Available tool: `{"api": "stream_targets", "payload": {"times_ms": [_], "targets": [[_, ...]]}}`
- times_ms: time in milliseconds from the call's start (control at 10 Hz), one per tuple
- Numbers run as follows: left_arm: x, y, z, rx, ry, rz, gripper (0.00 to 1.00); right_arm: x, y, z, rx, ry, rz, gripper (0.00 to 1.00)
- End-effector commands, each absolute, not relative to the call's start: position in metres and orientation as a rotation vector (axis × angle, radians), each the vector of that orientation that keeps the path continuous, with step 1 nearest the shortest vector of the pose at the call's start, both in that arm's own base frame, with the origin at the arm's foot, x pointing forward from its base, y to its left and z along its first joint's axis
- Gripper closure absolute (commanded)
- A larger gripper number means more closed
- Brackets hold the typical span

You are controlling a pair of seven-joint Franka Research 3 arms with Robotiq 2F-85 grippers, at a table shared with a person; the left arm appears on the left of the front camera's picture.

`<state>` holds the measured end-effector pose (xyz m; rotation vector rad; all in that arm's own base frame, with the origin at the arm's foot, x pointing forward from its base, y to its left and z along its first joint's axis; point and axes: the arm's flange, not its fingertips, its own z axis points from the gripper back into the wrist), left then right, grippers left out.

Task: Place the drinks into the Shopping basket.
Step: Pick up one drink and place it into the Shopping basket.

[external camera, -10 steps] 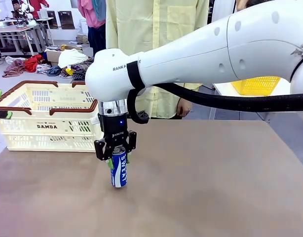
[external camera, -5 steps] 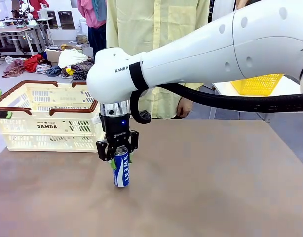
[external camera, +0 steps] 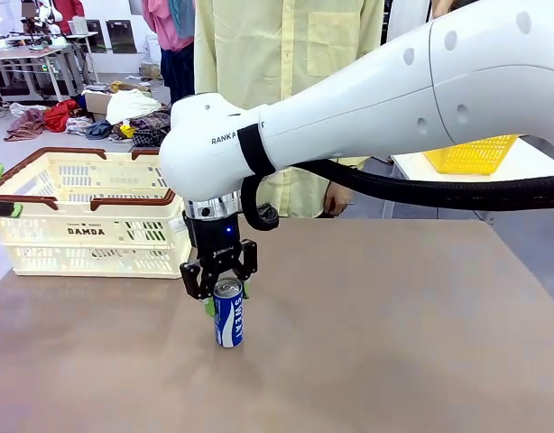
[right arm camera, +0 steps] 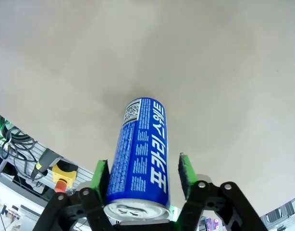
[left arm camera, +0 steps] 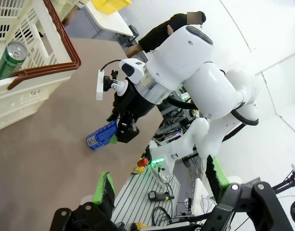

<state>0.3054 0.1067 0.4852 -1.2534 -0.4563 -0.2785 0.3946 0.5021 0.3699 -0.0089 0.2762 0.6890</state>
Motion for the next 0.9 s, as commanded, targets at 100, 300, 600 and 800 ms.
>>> {"api": "stream_targets", "payload": {"times_ms": [100,300,600,800], "targets": [[0.305,0.106,0.487,-1.273,-0.478,-0.286,0.00,0.387,0.493,0.373,-0.005,0.250,0.707,0.00],[0.305,0.106,0.487,-1.273,-0.478,-0.286,0.00,0.387,0.488,0.400,0.056,0.243,0.724,0.00],[0.305,0.106,0.487,-1.273,-0.478,-0.286,0.00,0.390,0.464,0.503,0.207,0.192,0.653,0.00],[0.305,0.106,0.487,-1.273,-0.478,-0.286,0.00,0.404,0.413,0.570,0.380,0.137,0.498,0.00]]}}
